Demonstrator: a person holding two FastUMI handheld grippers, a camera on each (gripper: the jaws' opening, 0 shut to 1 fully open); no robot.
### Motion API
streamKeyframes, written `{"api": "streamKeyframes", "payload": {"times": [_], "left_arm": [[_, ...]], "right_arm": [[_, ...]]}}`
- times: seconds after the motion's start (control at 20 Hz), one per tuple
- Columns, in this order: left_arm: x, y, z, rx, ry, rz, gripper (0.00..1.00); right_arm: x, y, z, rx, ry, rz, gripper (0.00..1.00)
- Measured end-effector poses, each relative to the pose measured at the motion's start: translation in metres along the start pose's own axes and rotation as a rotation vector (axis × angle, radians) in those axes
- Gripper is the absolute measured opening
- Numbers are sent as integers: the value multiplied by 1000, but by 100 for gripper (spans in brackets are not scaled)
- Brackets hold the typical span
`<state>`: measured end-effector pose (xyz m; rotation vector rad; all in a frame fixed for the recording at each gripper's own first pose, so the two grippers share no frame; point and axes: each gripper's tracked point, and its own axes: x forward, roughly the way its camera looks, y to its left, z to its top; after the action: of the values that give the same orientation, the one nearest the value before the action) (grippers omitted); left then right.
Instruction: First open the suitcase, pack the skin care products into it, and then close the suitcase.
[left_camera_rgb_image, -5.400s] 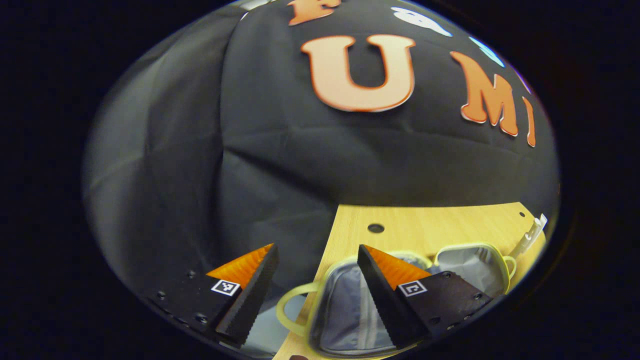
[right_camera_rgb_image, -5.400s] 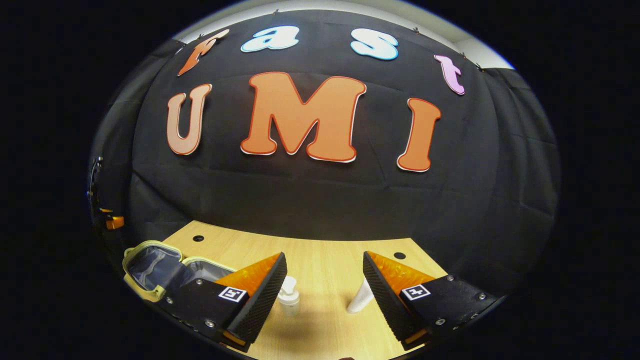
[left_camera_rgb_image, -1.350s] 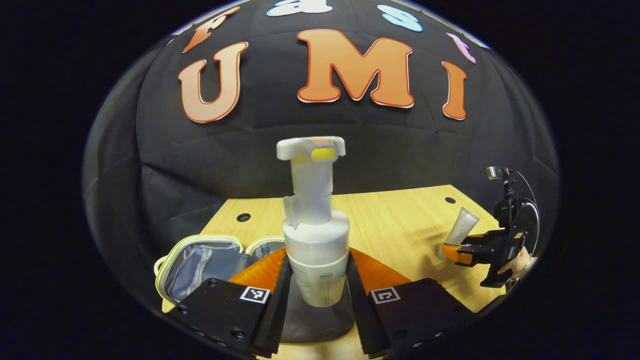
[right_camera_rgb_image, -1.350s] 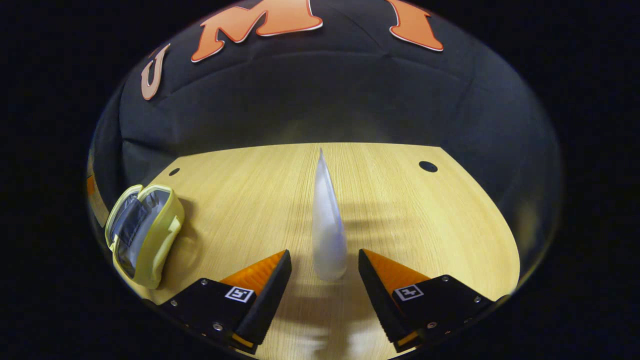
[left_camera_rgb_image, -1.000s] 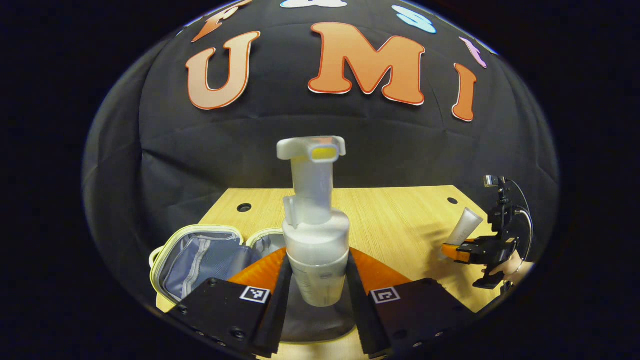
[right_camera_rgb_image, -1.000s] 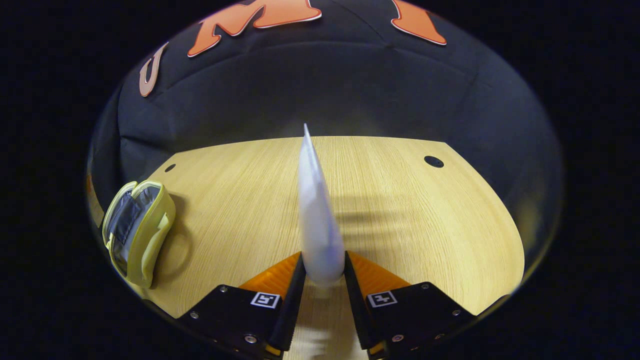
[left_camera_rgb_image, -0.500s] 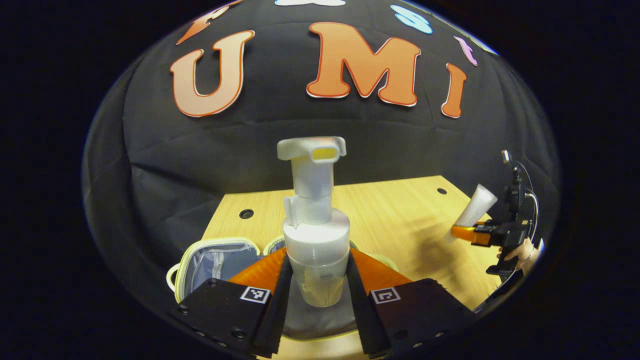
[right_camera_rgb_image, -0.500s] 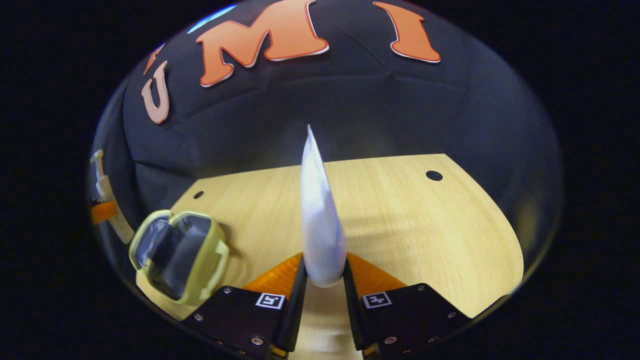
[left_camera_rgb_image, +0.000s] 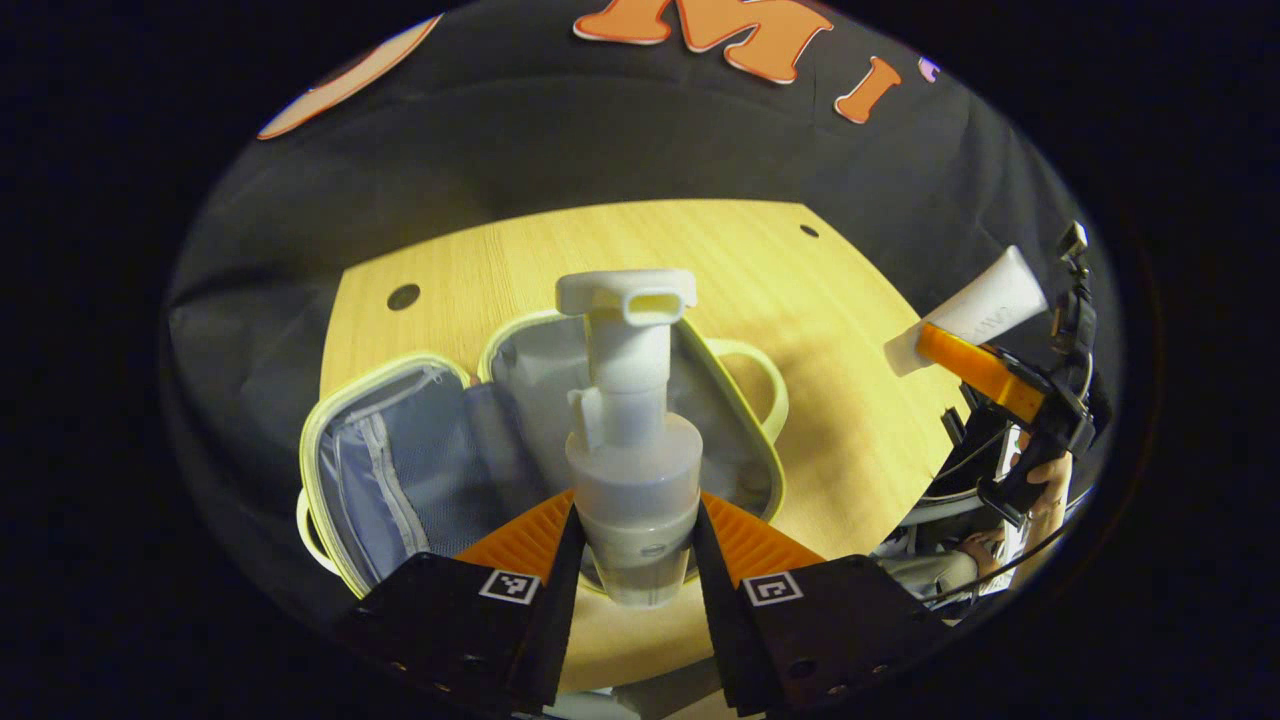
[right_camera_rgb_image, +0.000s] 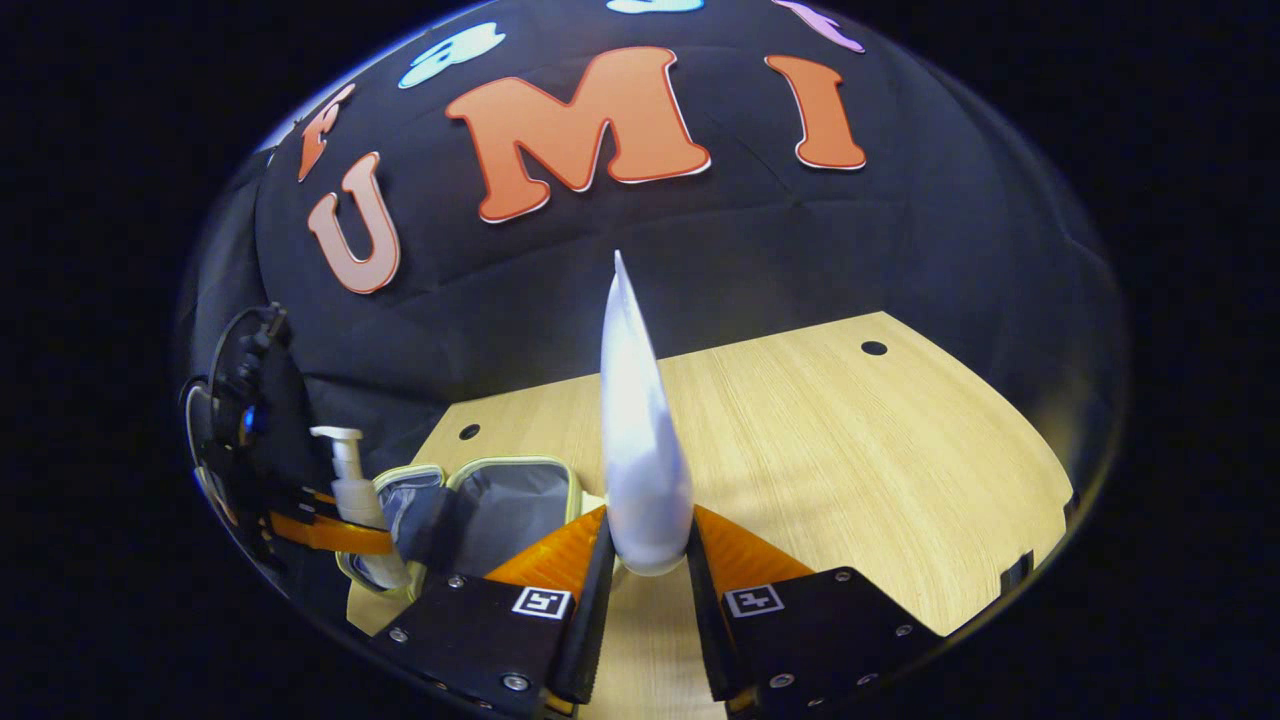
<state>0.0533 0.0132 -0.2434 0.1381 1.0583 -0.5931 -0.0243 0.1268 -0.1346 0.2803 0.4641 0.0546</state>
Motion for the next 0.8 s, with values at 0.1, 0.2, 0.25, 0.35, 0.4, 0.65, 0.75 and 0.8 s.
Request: {"api": "streamKeyframes", "payload": {"times": [0.1,0.2,0.25,0.35,0.4,0.65,0.75,0.8], "left_arm": [[21,-5,12,8,42,3,59],[40,-3,19,-26,89,-12,59],[51,-1,18,-45,114,-27,59],[70,1,9,-89,158,-47,59],[79,2,7,-108,176,-46,59],[104,10,-13,-119,270,-6,59],[106,11,-15,-135,281,6,59],[108,11,-15,-142,279,8,60]], "right_arm": [[-6,11,-2,8,5,9,42],[-8,14,-5,23,17,-1,42],[-8,14,-7,26,24,-5,42],[-10,16,-10,30,40,-5,42],[-11,15,-12,29,47,-8,42],[-15,12,-12,15,55,-4,42],[-16,9,-14,2,62,-10,42],[-17,9,-15,-2,64,-11,42]]}}
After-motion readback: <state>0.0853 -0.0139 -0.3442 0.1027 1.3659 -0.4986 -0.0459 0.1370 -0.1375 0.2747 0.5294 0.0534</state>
